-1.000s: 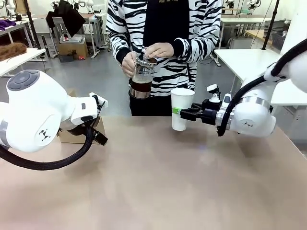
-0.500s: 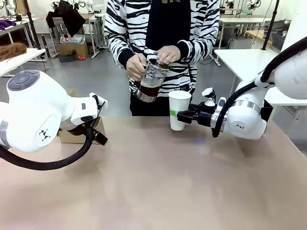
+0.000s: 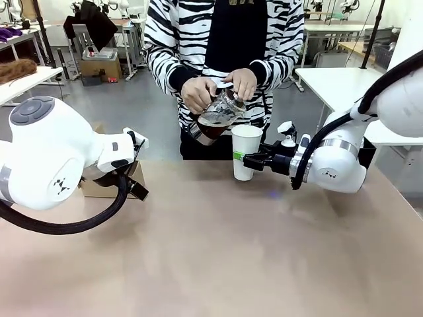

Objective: Pour a drink into a cup and package it in a carrier.
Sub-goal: When a person places the Paper Cup Lid on the 600 ml Paper Cup , lift the 600 ml Paper Cup.

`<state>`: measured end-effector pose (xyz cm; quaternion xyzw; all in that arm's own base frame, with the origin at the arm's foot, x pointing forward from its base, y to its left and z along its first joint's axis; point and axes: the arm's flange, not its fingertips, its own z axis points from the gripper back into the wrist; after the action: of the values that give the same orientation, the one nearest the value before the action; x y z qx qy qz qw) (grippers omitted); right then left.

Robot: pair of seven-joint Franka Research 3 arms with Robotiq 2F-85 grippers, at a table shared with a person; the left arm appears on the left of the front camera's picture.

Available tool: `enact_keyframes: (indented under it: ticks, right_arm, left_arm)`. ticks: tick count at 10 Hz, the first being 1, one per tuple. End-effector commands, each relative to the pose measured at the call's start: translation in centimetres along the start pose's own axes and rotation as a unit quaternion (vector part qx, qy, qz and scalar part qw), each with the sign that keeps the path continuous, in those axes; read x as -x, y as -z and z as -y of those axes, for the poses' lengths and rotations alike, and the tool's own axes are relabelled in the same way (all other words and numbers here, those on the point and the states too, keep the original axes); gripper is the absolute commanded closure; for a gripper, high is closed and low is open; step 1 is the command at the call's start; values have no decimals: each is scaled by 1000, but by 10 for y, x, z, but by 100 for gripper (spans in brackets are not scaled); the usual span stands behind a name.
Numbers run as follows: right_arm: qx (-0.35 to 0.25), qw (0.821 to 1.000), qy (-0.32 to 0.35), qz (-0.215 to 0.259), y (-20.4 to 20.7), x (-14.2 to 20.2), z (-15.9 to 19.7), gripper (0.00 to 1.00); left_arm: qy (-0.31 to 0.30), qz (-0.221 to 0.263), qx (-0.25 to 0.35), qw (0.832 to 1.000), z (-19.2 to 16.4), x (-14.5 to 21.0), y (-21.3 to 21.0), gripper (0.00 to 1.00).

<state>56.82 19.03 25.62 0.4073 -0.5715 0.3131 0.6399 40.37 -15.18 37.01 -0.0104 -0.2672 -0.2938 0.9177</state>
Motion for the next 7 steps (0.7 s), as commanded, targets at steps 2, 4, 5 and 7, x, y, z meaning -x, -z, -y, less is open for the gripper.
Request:
enact_keyframes:
  ticks: [2,4,5,7]
  right_arm:
    - [2,1000,3,2,1,-3,-3,20]
    - [2,1000,3,2,1,-3,-3,20]
    - [2,1000,3,2,1,-3,-3,20]
    - [2,1000,3,2,1,-3,-3,20]
  left_arm:
    - [0,1,1,1000,0,0,0,0]
    - [0,1,1,1000,0,0,0,0]
    - [0,1,1,1000,0,0,0,0]
    - [0,1,1,1000,0,0,0,0]
